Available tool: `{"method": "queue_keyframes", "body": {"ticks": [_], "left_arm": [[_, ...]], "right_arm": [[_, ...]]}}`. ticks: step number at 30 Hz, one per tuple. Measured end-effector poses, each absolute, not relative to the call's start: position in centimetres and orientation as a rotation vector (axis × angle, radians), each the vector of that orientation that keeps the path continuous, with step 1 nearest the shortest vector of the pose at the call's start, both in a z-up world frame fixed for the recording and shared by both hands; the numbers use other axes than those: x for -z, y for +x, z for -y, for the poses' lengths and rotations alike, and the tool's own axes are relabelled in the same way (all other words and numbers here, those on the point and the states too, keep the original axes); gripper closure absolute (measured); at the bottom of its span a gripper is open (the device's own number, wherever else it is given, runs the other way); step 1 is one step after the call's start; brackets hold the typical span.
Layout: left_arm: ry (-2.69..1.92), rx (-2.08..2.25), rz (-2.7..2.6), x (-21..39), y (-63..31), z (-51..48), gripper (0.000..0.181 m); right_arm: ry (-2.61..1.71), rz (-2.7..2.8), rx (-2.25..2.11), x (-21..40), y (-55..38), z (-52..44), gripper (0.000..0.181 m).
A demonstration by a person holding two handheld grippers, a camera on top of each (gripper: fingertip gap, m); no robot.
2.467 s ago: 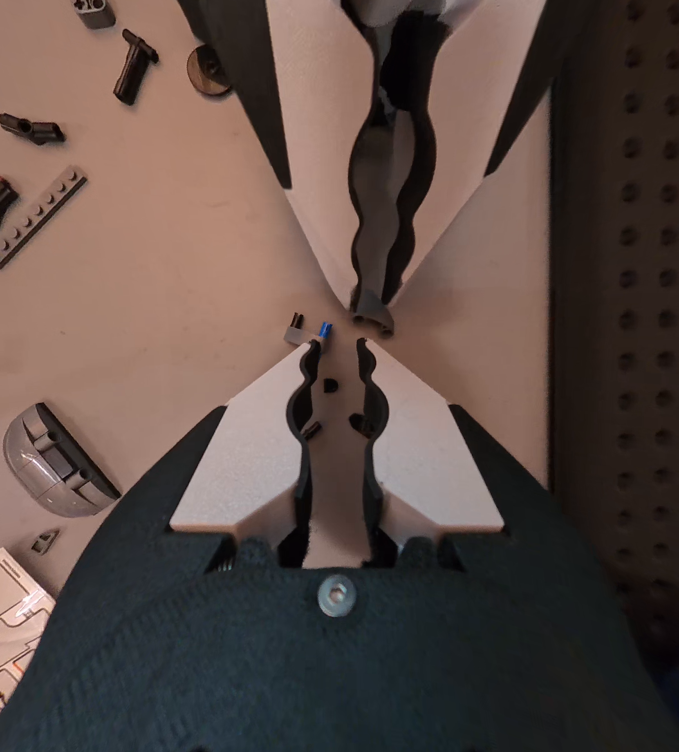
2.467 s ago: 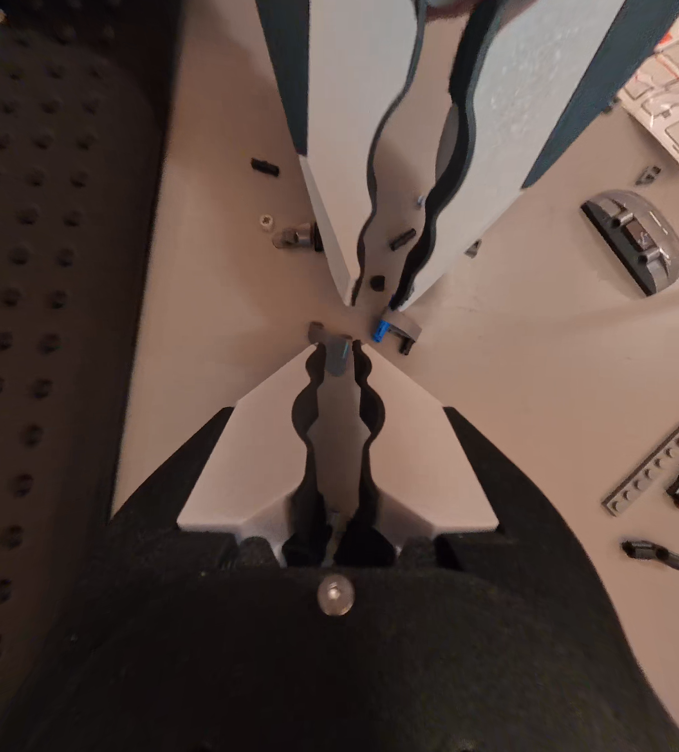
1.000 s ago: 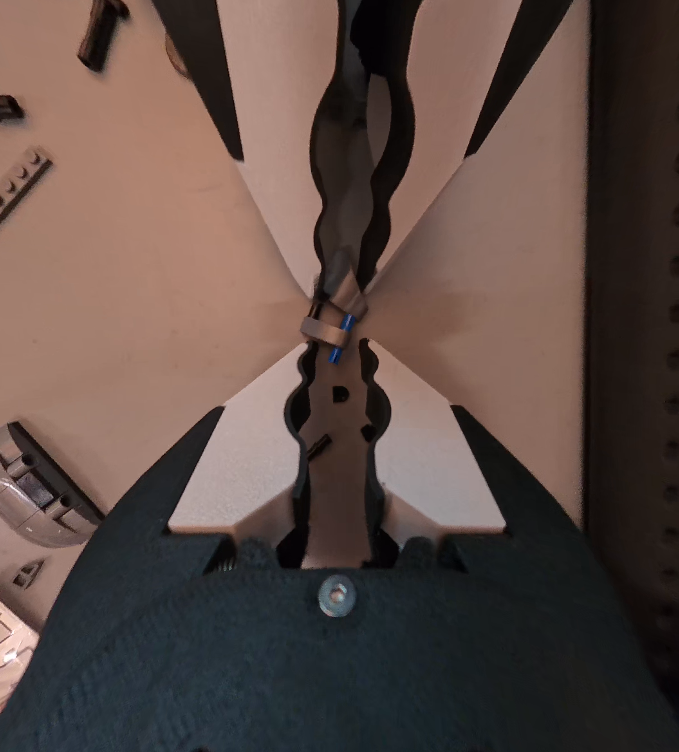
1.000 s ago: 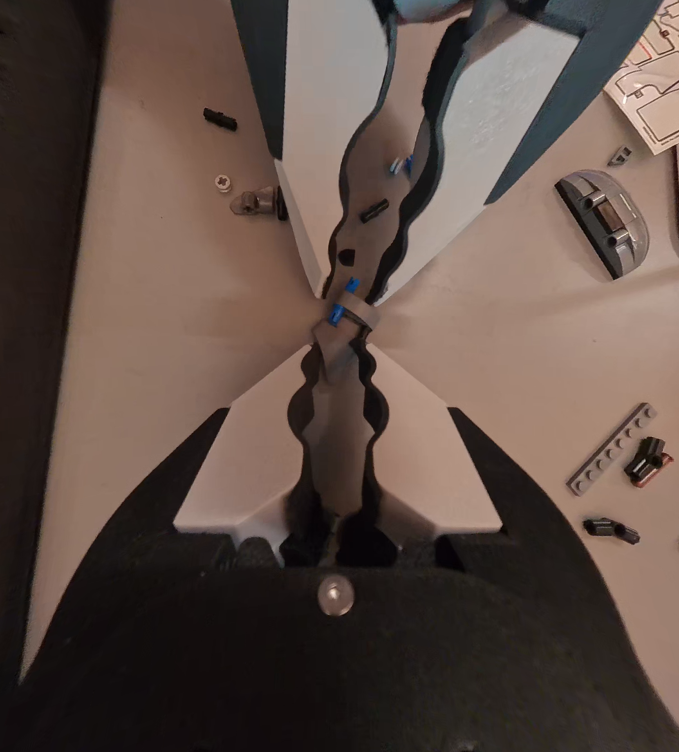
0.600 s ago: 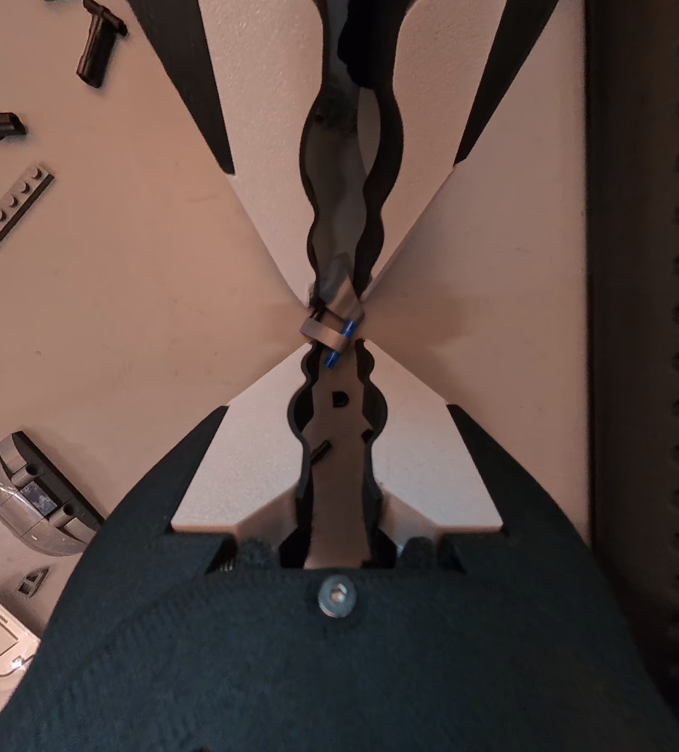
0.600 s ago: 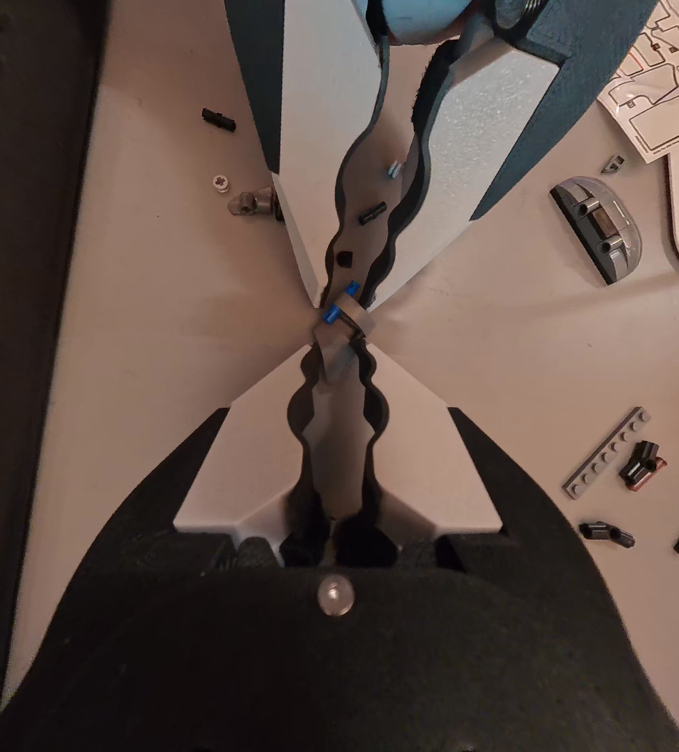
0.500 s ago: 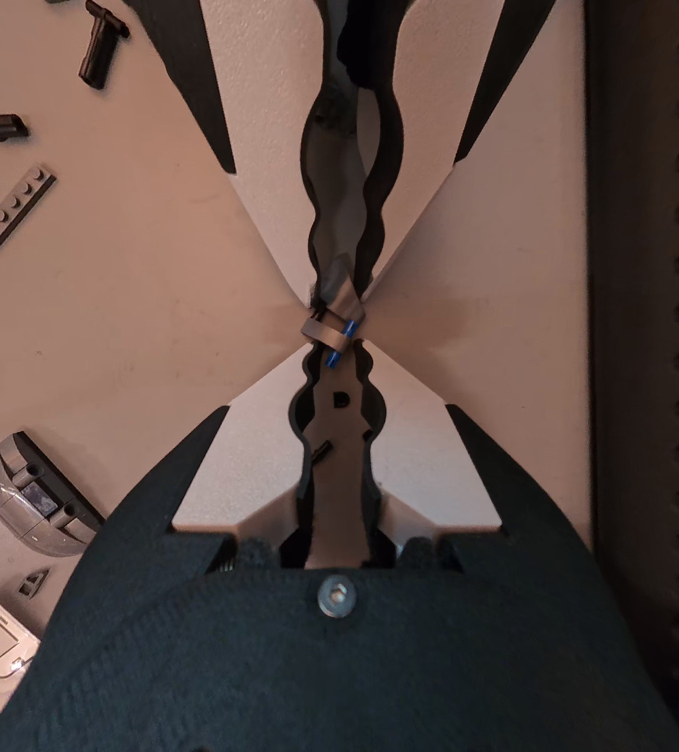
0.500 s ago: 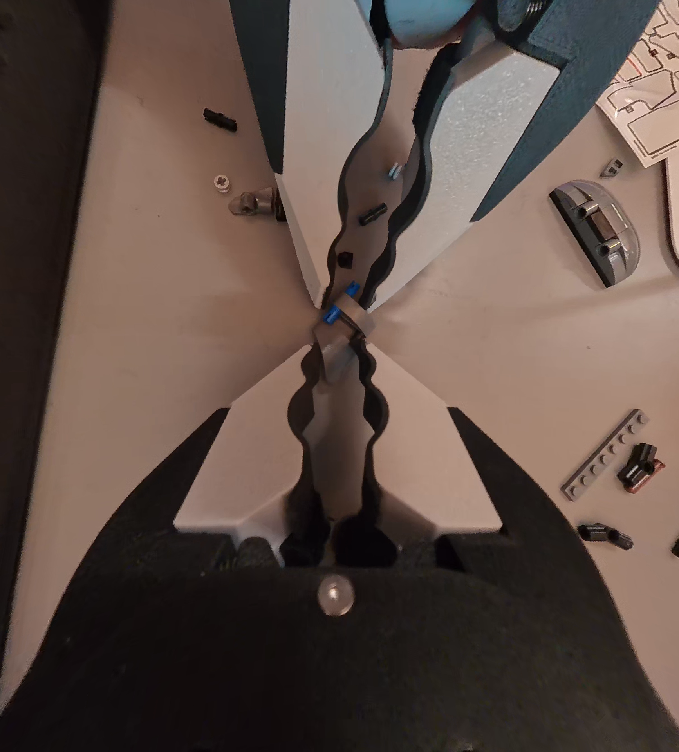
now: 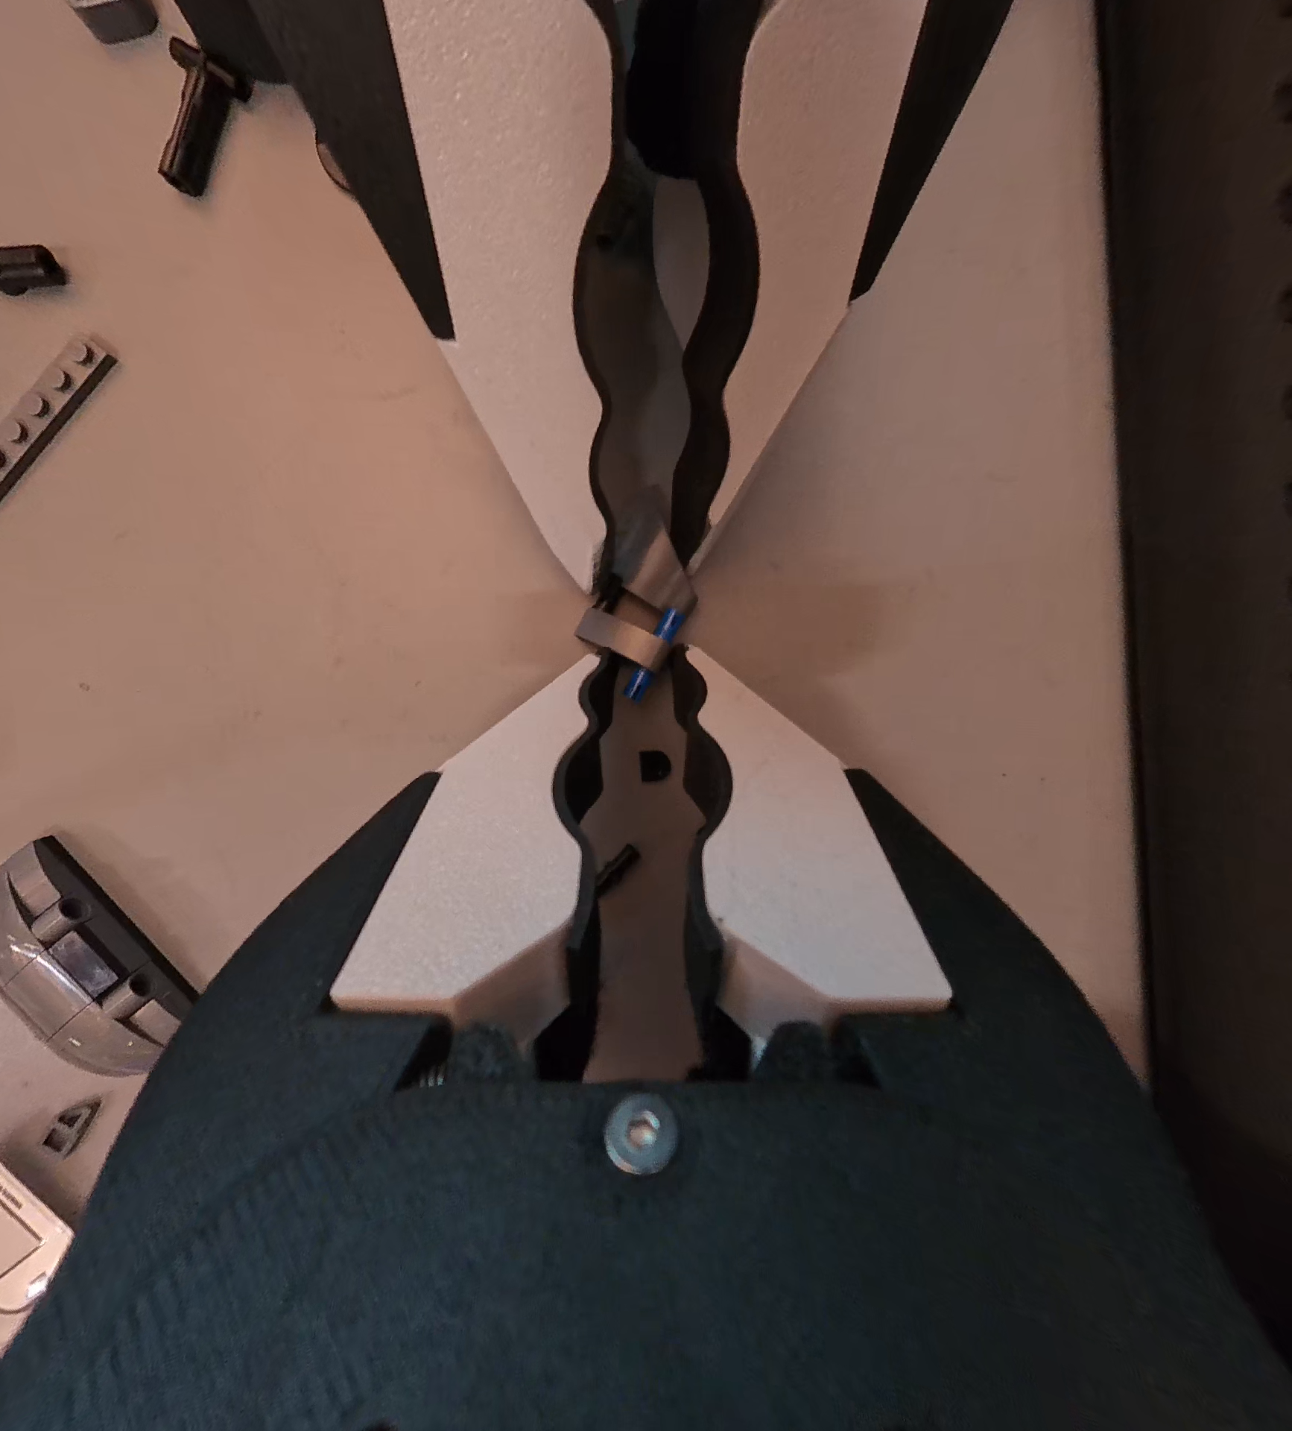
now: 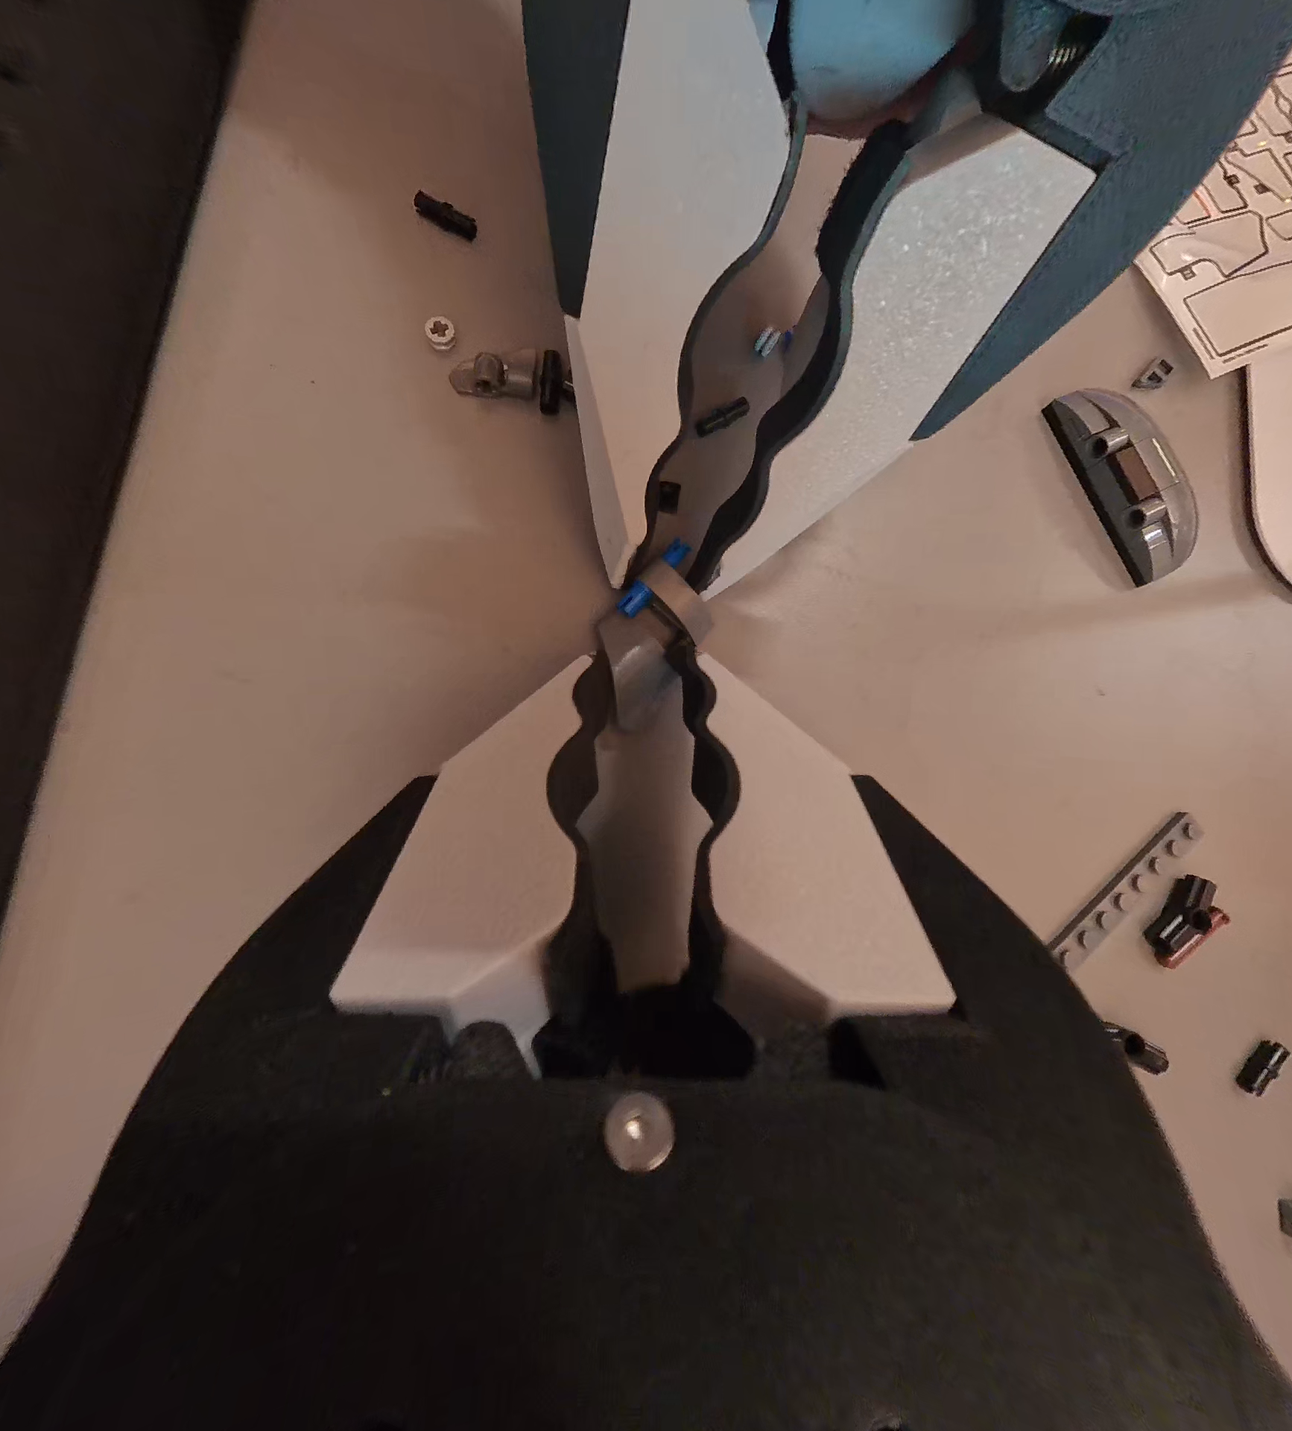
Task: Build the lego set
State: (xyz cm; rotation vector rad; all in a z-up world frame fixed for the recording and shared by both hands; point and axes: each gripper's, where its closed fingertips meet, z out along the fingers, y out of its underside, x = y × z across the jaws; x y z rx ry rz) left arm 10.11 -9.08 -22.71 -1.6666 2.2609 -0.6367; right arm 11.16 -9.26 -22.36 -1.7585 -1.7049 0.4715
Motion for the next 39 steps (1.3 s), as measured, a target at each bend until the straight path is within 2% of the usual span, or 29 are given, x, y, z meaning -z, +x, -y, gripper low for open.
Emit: {"method": "queue_keyframes", "body": {"ticks": [20, 32, 39], "left_arm": [[-1.616, 0.654, -2.272, 22.7, 10.5, 9.2, 0.172], [-1.624, 0.657, -2.262, 22.8, 10.5, 9.1, 0.172], [-1.621, 0.656, -2.262, 22.8, 10.5, 9.1, 0.172]], "right_arm": [[-1.629, 1.783, -0.434, 22.4, 11.4, 9.2, 0.171], [-1.647, 1.757, -0.412, 21.5, 12.1, 9.1, 0.164], [-1.668, 1.773, -0.407, 21.8, 12.4, 9.3, 0.170]]}}
